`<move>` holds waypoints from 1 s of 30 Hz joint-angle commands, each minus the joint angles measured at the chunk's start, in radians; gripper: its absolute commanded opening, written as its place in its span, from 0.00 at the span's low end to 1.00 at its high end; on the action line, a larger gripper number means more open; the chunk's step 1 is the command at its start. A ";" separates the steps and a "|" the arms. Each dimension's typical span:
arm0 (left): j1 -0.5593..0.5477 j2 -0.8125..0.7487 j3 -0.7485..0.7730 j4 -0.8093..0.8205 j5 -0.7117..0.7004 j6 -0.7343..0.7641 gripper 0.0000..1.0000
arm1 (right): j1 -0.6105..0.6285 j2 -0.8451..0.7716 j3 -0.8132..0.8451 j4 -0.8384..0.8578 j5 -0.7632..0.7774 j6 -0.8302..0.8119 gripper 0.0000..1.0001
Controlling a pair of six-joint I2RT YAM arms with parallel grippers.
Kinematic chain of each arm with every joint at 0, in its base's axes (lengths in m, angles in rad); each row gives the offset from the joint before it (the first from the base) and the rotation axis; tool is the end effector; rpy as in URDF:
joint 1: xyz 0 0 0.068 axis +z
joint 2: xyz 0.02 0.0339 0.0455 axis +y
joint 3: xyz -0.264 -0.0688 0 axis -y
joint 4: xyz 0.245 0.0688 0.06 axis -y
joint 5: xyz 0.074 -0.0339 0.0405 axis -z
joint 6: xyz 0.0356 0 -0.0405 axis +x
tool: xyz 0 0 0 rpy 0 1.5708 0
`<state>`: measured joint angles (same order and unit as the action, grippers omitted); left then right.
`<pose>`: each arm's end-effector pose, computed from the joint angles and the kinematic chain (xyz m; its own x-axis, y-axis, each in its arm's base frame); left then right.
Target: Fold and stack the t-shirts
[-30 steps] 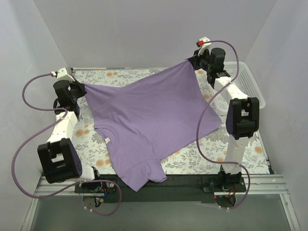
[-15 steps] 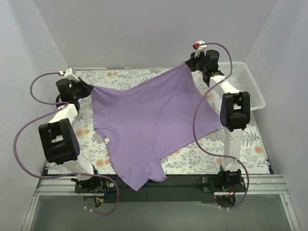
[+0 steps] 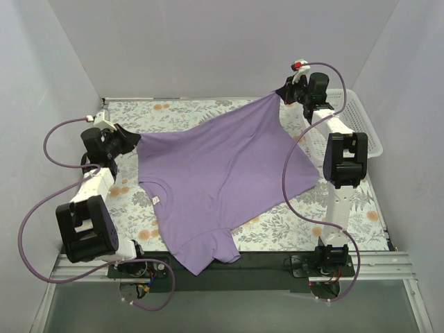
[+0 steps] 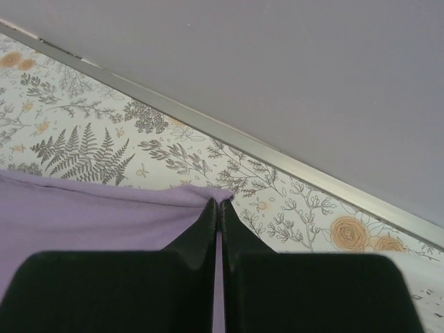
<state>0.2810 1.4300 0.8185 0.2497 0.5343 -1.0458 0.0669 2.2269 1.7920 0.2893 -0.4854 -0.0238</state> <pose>0.3085 0.0702 0.2463 -0.3599 -0.8790 -0.3128 -0.1845 0.3957 -0.8996 0.5306 0.0522 0.2586 -0.1324 -0.0300 -0.9907 -0.5230 0.8512 0.0441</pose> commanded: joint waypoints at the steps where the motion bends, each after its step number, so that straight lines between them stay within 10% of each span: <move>1: -0.009 -0.132 -0.045 0.023 0.047 -0.039 0.00 | 0.001 -0.024 -0.022 0.040 -0.054 0.010 0.01; 15: -0.009 -0.335 -0.078 -0.125 -0.140 0.032 0.00 | -0.004 0.005 -0.016 0.040 -0.104 0.039 0.01; 30: -0.009 -0.299 -0.107 -0.121 0.027 0.018 0.00 | -0.006 0.016 -0.008 0.039 -0.114 0.048 0.01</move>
<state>0.2718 1.1355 0.7338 0.1284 0.5148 -1.0325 0.0666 2.2330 1.7660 0.2882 -0.5869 0.0154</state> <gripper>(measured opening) 0.013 0.021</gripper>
